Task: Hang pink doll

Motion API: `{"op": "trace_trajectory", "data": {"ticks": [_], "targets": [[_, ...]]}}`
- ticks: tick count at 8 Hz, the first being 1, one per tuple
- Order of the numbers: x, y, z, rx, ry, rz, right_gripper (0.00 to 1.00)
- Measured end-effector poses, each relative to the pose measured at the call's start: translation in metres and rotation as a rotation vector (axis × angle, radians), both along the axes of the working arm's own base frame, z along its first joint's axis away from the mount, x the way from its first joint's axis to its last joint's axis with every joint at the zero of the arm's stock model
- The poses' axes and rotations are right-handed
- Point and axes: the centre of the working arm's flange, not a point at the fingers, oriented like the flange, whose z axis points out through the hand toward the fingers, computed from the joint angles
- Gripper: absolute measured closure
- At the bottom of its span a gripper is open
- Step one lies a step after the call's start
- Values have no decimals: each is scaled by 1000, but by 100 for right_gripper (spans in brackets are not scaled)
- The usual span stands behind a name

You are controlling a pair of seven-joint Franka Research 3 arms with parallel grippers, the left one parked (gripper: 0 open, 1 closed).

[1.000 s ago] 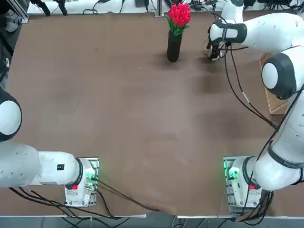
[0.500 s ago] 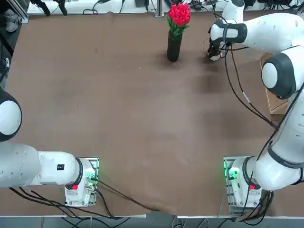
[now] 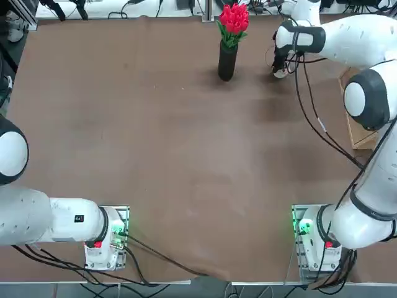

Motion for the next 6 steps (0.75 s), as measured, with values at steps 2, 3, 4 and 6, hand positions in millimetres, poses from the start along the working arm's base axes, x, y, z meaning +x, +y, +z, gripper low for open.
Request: {"op": "trace_trajectory", "data": {"ticks": [2, 3, 4, 6], "targets": [[12, -24, 46, -14, 62, -43, 95], [18, -47, 75, -29, 108, -71, 95], [22, -75, 106, -55, 143, -92, 96], [21, -121, 153, -82, 158, -53, 96]]}}
